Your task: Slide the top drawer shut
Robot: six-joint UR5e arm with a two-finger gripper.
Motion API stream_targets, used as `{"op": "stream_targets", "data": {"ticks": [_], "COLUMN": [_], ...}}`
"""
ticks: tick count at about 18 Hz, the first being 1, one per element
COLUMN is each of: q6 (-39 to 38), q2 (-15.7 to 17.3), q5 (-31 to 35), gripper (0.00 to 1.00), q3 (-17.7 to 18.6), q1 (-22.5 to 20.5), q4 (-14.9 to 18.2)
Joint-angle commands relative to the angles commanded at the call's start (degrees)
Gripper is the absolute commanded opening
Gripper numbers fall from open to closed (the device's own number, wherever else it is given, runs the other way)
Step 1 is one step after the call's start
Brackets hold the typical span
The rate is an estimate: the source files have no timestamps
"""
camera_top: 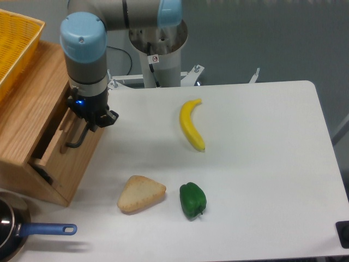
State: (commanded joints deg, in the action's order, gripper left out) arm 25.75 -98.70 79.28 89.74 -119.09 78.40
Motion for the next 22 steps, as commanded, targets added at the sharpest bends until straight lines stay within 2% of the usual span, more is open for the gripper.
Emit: {"op": "stream_targets", "data": {"ticks": [12, 16, 18, 20, 21, 22], "q6": [-0.35, 0.08, 0.44, 2.18, 4.28, 6.39], "q2": [0.70, 0.70, 0.88, 1.06, 1.14, 1.14], "q5": [-1.14, -0.71, -0.18, 1.57, 3.41, 5.43], "gripper": [0.00, 0.00, 0.35, 0.79, 0.95, 0.99], "q3": [0.00, 0.00, 0.09, 0.00, 0.00, 0.00], "q1": [0.35, -0.70, -4.11, -7.63, -9.56, -11.40], "q4": [0.00, 0.09, -0.09, -0.52, -0.70, -0.70]}}
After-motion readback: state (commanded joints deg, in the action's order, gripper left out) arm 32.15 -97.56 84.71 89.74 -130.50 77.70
